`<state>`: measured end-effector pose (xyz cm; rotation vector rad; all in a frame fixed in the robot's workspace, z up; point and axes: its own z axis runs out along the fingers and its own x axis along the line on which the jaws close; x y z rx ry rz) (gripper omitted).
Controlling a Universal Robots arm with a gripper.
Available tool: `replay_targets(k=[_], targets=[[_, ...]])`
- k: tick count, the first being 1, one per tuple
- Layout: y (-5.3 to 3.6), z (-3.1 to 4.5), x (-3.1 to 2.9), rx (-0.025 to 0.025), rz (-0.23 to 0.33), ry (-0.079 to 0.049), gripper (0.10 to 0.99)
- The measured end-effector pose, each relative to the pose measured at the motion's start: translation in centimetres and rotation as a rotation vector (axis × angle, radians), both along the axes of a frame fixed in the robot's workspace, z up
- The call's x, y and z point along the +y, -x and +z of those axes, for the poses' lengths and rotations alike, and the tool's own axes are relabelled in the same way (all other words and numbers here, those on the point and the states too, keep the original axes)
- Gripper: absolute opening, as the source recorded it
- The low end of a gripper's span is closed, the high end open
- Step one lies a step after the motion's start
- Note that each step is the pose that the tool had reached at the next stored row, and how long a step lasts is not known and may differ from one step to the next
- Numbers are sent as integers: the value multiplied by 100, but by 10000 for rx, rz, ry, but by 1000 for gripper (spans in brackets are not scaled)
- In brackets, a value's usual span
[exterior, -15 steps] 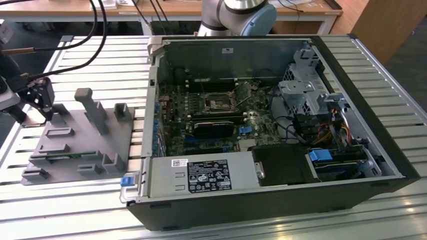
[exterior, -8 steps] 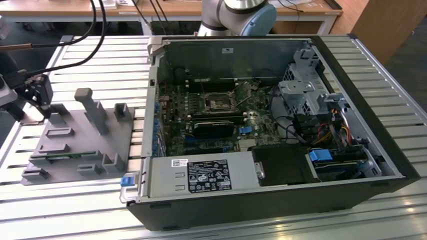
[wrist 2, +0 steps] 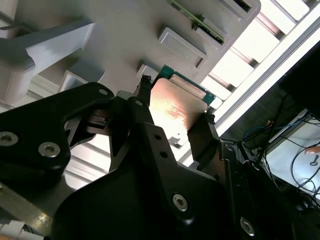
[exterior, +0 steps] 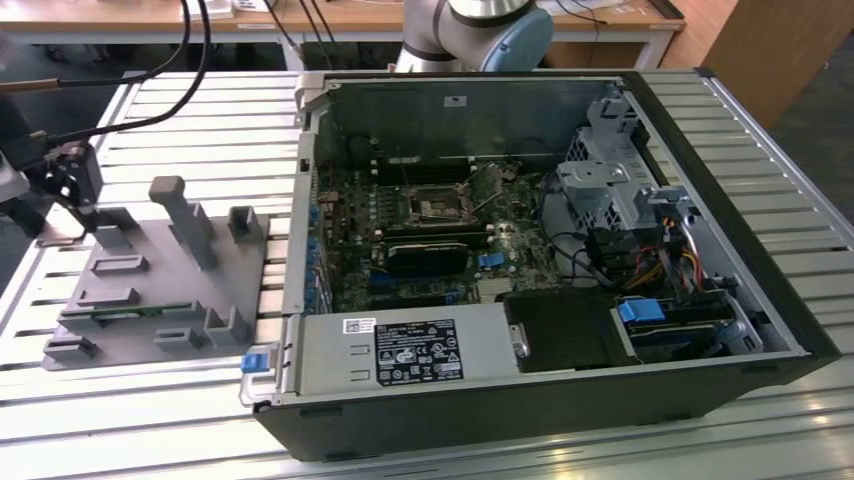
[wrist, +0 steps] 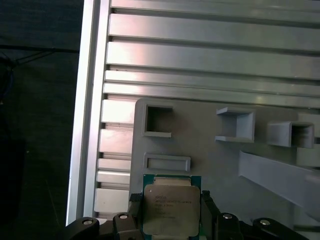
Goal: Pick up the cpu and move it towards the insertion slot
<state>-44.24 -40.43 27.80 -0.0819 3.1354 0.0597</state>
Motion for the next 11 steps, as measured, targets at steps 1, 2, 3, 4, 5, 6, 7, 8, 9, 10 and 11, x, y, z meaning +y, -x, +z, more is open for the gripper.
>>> replay_targets(k=[1, 2, 3, 4, 5, 6, 7, 8, 9, 10, 11], targets=[[0, 9, 1, 0, 0, 0, 545], [0, 18, 2, 1, 0, 0, 545], [0, 26, 2, 0, -1, 0, 545], [0, 34, 3, 0, 0, 0, 545], [0, 43, 4, 1, 0, 0, 545], [0, 50, 5, 0, -1, 0, 545], [0, 57, 6, 0, 0, -1, 545], [0, 65, 7, -1, 0, 0, 545], [0, 74, 8, 1, 0, 0, 545], [0, 83, 8, 1, 0, 0, 545], [0, 93, 9, 1, 0, 0, 545]])
